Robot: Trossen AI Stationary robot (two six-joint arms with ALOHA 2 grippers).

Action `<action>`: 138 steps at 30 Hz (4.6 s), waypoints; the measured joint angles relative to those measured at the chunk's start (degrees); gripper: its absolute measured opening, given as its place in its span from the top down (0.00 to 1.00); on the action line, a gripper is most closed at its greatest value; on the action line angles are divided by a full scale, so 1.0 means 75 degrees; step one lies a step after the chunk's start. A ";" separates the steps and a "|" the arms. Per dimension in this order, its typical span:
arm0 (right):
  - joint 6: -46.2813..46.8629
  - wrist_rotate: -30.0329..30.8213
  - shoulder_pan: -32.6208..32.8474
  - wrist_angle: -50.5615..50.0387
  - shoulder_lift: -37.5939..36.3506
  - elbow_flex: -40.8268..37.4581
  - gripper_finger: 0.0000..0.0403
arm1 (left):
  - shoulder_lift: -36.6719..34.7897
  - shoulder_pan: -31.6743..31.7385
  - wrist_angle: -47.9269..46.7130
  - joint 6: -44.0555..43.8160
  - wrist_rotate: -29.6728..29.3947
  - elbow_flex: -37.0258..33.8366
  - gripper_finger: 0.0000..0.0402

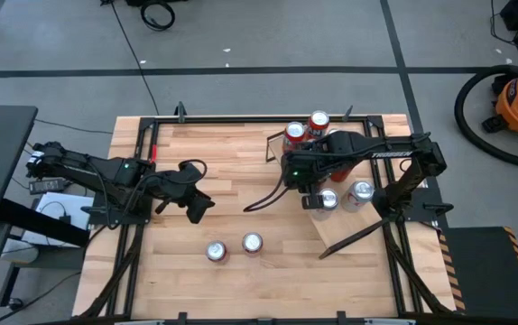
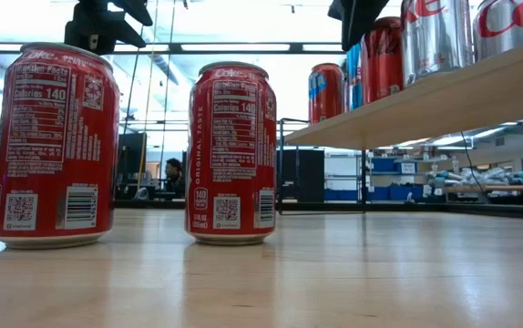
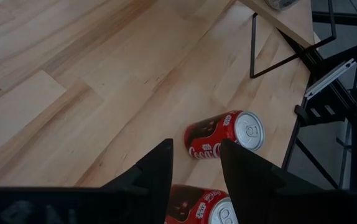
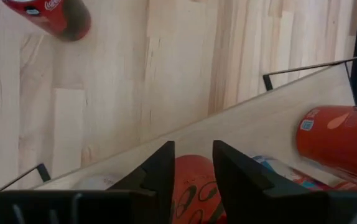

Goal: Place canned beverage on shelf
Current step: Put the dark red soda can aligned with the other dark red soda can on the shelf, then adjust the white soda can on the shelf, then put the right red soda can on the shelf

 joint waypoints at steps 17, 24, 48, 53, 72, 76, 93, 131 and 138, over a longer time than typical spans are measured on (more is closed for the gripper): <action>0.0459 -0.0594 0.0877 0.0130 0.0034 0.0204 0.72 | 0.0000 0.0001 0.0000 -0.0003 -0.0006 0.0000 0.64; 0.0460 -0.0143 0.1576 -0.0120 0.0111 0.0159 0.72 | 0.0000 0.0000 0.0000 0.0002 -0.0009 0.0000 0.64; 0.0743 -0.0033 0.1536 -0.1069 0.0108 0.0012 0.72 | 0.0000 0.0001 -0.0002 0.0009 -0.0035 0.0000 0.64; 0.0648 -0.0881 0.1720 -0.0667 0.0097 0.0012 0.72 | -0.0003 0.0001 -0.0001 0.0073 -0.0032 0.0000 0.64; 0.3900 -0.0731 0.3756 -0.1414 -0.1634 -0.0486 0.72 | 0.0000 -0.0001 -0.0003 0.0411 -0.0154 0.0000 0.64; 0.4877 -0.0592 0.3861 -0.1429 -0.2252 -0.1212 0.72 | 0.0000 0.0001 -0.0002 0.0556 -0.0216 0.0000 0.64; 0.7905 -0.0332 0.3857 -0.1420 -0.3529 -0.3285 0.72 | 0.0000 0.0000 0.0136 0.0589 -0.0216 0.0000 0.64; 0.6743 -0.2002 0.2859 -0.0468 -0.3827 -0.3282 0.79 | 0.0003 0.0001 0.0569 0.0335 -0.0212 0.0003 0.64; 0.6235 -0.2002 0.3141 0.1282 -0.3373 -0.2825 0.85 | 0.0135 -0.0281 0.2577 0.1665 0.0104 0.0013 0.64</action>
